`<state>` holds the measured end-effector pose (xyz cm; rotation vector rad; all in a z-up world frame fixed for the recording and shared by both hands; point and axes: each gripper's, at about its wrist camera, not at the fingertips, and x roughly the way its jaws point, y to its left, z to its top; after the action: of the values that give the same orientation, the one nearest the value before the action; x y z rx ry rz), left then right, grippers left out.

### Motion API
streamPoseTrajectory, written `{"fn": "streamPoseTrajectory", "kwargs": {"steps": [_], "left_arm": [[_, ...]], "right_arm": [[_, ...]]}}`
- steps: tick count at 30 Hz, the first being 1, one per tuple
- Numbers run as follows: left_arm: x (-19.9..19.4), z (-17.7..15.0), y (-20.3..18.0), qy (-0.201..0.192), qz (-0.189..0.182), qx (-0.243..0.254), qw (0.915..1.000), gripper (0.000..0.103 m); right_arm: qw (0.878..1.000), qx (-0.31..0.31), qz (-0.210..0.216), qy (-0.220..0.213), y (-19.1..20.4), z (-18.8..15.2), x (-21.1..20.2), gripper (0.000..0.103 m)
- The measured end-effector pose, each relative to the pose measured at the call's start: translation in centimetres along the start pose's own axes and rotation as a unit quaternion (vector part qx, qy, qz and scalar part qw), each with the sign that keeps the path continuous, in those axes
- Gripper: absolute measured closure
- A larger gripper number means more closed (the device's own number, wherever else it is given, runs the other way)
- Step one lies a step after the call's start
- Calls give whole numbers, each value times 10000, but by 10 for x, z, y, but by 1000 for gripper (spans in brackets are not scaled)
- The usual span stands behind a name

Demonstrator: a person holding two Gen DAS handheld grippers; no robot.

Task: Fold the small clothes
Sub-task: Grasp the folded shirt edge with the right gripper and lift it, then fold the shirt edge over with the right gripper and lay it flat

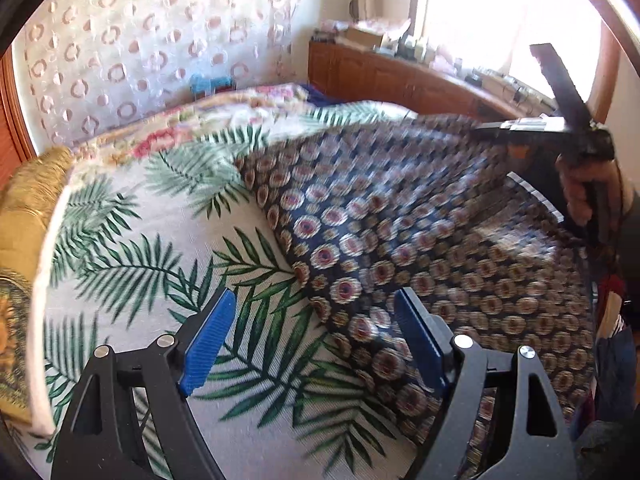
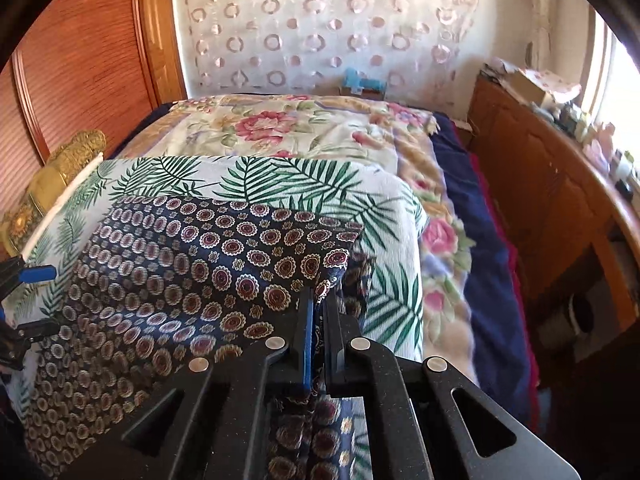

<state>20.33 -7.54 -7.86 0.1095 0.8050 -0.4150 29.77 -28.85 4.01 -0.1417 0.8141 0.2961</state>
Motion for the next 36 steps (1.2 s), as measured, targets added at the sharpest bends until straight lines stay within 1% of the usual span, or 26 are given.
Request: {"fn": "streamPoseTrajectory", "kwargs": {"steps": [1,3,5,6,7,8,13,15,19,20,21,23,24,25,28,32,35,36], "left_arm": [[-7,-1,-2,-87,7,18,10000,21],[-18,-4,-5,-204,14,11,9998,21],[-26,-7,-6,-262,-30,-32,9996,21],[-30,-9,-6,-294,-28,-54,9995,21],[-34,-11,-7,-330,-12,-74,9994,21],[-36,-13,-9,-353,-2,-86,9993,21],[-50,-27,-16,-421,63,-152,9990,21],[-53,-32,-18,-428,94,-158,9989,21],[-65,-40,-27,-429,114,-159,9989,21],[-70,-42,-31,-448,113,-83,9989,21],[-74,-43,-34,-461,120,3,9989,21],[-84,-44,-39,-520,200,198,9983,21],[-86,-44,-39,-534,205,219,9981,21],[-88,-43,-37,-529,198,211,9982,21],[-87,-40,-29,-486,187,42,9986,21],[-85,-46,-28,-448,97,-46,9989,21],[-77,-54,-31,-348,56,-63,9994,21],[-74,-56,-32,-304,31,-74,9995,21]], "right_arm": [[10000,24,3,-38,3,-1,-6,96],[9999,-3,-9,-132,8,-6,-21,95],[9999,4,-31,-169,11,-14,-36,86],[9998,31,-33,-200,11,-21,-45,75],[9997,65,-11,-230,11,-29,-54,67],[9997,83,12,-239,10,-35,-57,65],[9998,-1,122,-151,17,-81,-84,64],[9999,-58,98,-92,20,-99,-91,64],[9999,0,154,-49,17,-121,-102,64],[9998,23,167,-59,17,-126,-103,64],[9998,35,172,-60,16,-130,-104,65],[9998,107,152,-59,16,-138,-106,74],[9996,185,187,-88,14,-142,-108,82],[9992,252,269,-122,13,-145,-111,91],[9983,361,375,-266,10,-151,-122,100],[9960,602,263,-602,1,-162,-145,100],[9956,648,244,-637,-7,-174,-158,100],[9960,640,218,-581,-9,-178,-158,100]]}}
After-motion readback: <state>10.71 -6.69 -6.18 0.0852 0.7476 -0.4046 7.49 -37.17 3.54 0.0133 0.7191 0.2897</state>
